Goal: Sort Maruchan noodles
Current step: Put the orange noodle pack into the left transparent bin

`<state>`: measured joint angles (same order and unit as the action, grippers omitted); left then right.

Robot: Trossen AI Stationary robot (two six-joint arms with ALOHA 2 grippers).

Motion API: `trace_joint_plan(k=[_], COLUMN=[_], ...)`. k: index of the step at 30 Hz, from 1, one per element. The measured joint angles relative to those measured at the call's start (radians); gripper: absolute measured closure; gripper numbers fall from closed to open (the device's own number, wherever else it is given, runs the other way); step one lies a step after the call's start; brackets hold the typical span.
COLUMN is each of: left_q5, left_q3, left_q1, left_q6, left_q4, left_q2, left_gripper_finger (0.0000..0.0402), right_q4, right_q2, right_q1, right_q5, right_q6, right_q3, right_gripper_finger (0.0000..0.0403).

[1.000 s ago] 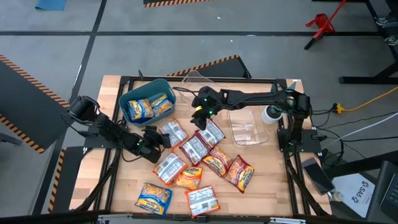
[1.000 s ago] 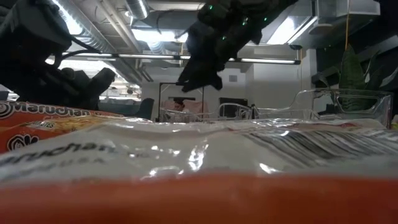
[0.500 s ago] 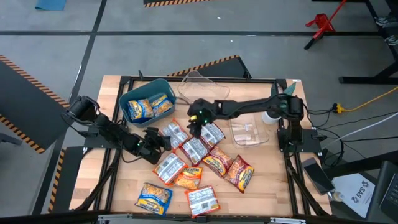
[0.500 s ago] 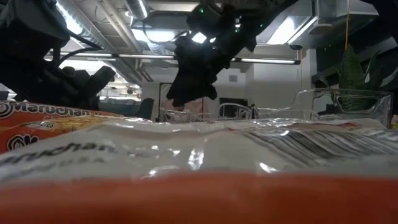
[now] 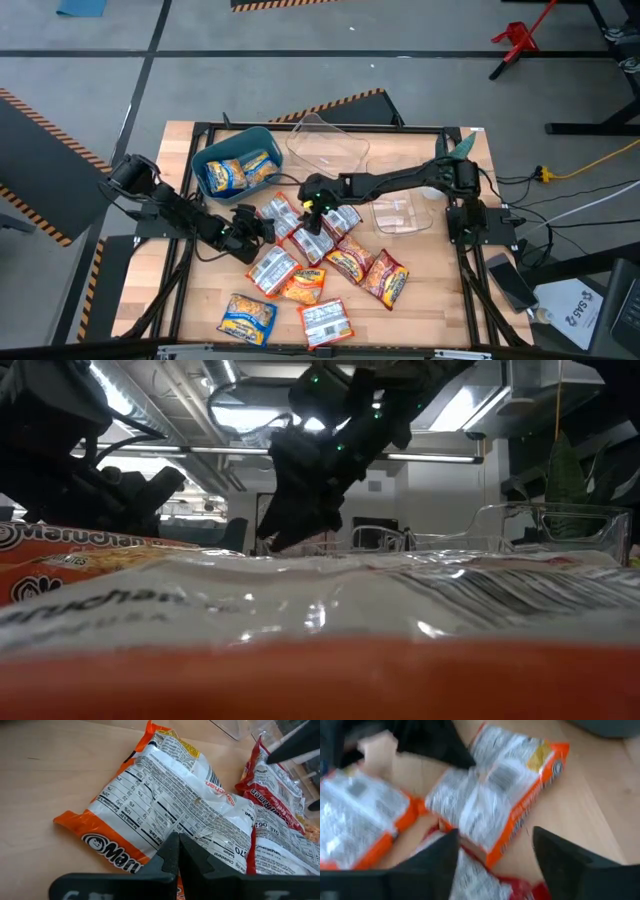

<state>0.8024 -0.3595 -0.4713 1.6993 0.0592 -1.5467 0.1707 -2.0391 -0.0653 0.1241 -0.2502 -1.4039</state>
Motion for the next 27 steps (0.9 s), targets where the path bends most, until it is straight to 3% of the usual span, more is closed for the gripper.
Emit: trace_joint_plan(k=[5, 9, 27], left_q5=[0.000, -0.057, -0.080], left_q3=[0.000, 0.000, 0.000], left_q1=[0.000, -0.001, 0.019], left_q6=[0.006, -0.014, -0.035], left_q4=[-0.003, -0.030, -0.008], left_q2=[0.000, -0.003, -0.002], left_gripper_finger=[0.0401, 0.0401, 0.0401], right_q4=[-0.052, -0.083, -0.264], right_q2=[-0.039, -0.078, -0.150], right_q1=[0.000, 0.000, 0.000], right_q5=[-0.005, -0.008, 0.067], right_q6=[-0.088, -0.136, -0.242], right_q3=[-0.001, -0.002, -0.004], right_gripper_finger=[0.0070, 0.0032, 0.0047])
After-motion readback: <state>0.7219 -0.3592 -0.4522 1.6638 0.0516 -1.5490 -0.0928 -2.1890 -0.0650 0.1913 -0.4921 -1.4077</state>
